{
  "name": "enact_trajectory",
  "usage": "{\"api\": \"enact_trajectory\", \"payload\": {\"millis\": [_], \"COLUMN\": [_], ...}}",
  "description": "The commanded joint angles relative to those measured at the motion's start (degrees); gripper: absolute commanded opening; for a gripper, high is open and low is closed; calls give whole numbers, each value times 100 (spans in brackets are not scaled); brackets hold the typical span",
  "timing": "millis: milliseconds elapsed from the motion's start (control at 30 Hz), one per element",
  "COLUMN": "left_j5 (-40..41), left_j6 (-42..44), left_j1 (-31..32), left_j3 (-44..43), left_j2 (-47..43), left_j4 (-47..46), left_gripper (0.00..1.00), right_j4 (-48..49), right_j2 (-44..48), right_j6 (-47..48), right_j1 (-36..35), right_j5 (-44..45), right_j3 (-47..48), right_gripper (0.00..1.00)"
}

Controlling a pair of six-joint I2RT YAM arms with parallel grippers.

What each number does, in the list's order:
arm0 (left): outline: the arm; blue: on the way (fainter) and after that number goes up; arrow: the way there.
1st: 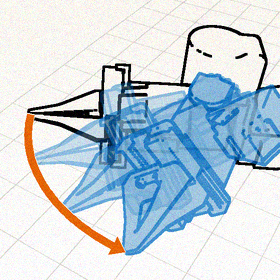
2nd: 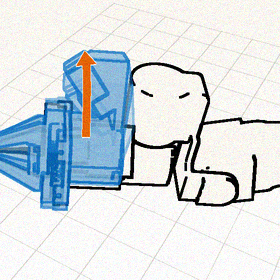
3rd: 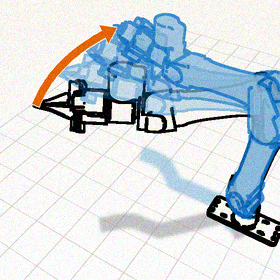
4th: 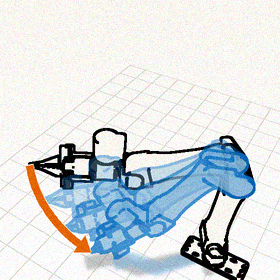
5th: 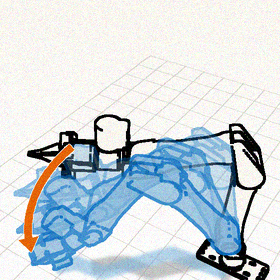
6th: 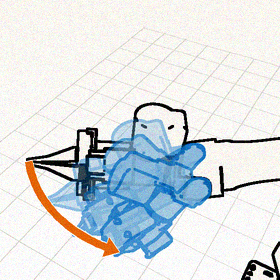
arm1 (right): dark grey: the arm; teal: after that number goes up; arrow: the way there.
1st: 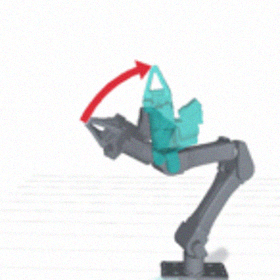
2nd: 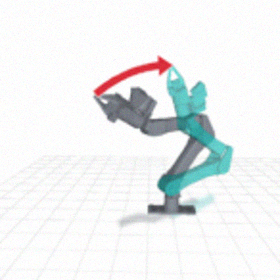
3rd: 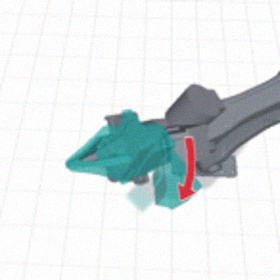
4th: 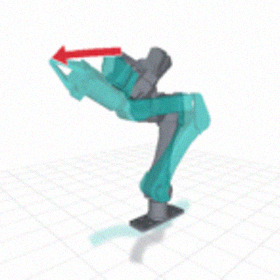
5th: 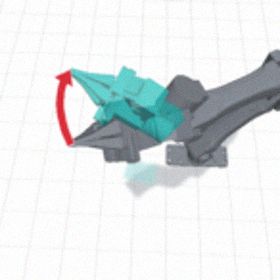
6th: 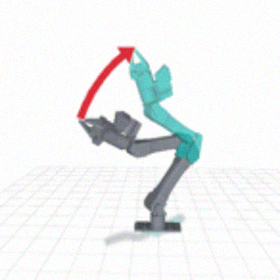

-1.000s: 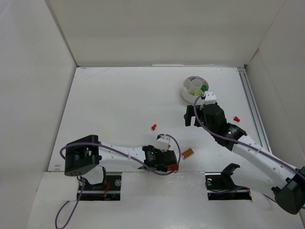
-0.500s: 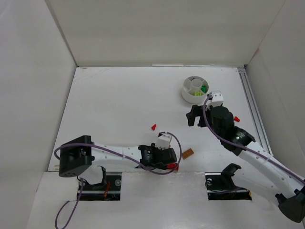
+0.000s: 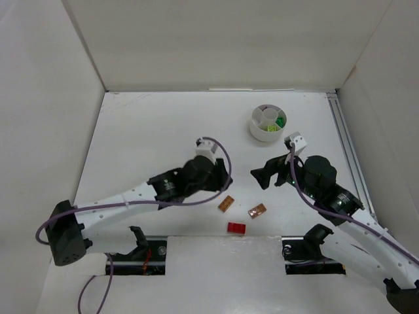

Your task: Sort the legos into containers by color

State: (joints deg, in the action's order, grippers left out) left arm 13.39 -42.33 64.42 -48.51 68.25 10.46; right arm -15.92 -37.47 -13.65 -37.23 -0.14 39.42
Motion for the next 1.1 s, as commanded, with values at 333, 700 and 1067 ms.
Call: {"api": "enact_trajectory", "payload": {"millis": [333, 700, 1067], "left_j5": [-3815, -5626, -5830], "left_j6": [621, -259, -259], "left_j1": [-1898, -2083, -2083], "left_j3": [-862, -563, -449], "left_j2": [-647, -593, -698], "left_j4": [-1748, -3208, -3480], "left_gripper": [20, 22, 22], "right_j4": [1327, 2076, 2076], "right_j2": [39, -286, -454], "right_j6": [1285, 1865, 2156], "right_j1": [-293, -654, -654], "right_j5": [-2535, -1855, -2709], "right_j3": [-84, 452, 962], "right_gripper": [100, 100, 100]}}
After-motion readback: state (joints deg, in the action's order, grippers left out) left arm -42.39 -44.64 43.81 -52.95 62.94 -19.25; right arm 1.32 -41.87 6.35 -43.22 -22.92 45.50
